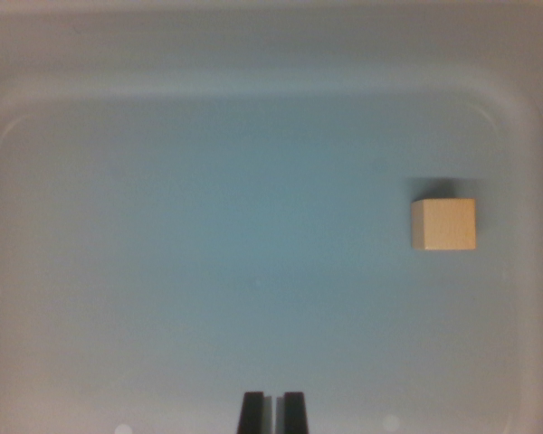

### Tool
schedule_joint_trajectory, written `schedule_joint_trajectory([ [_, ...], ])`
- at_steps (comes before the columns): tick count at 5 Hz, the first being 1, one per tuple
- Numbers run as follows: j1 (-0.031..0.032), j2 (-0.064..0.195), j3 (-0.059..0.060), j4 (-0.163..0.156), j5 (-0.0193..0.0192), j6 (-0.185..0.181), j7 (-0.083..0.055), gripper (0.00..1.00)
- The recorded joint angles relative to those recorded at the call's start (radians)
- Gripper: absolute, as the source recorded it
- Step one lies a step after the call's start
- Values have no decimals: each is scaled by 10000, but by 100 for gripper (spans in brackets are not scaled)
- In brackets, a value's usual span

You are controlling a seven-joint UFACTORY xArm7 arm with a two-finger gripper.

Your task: Push wooden cube

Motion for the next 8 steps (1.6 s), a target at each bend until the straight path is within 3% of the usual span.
schedule_joint_trajectory([
  [4,-9,29,-13,-32,6,-52,-27,0],
  [8,-60,190,-87,-210,38,-348,-182,0],
])
